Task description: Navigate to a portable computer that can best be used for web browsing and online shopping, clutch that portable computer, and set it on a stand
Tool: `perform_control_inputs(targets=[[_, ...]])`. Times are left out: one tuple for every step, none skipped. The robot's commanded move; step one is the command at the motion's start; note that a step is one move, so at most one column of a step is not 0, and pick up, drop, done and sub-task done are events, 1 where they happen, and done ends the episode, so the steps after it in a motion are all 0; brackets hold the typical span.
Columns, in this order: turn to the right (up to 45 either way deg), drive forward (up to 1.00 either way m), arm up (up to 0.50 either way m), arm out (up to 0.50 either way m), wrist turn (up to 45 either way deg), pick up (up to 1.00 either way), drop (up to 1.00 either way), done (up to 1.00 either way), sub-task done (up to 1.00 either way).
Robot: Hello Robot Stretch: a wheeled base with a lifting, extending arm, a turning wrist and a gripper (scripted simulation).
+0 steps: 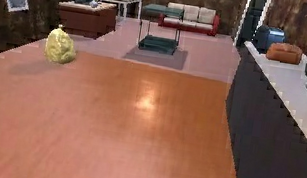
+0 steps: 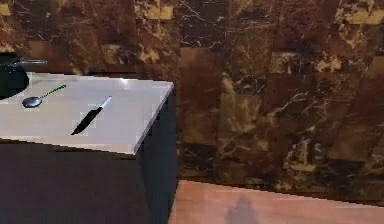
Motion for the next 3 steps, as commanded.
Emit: perform_control_inputs(targets=[[9.0, 0.00, 0.00, 0.00, 0.0, 0.00, 0.00, 0.00, 0.00], [0.0, 1.00, 0.00, 0.00, 0.0, 0.00, 0.00, 0.00, 0.00], [0.0, 1.00, 0.00, 0.00, 0.0, 0.00, 0.00, 0.00, 0.00]])
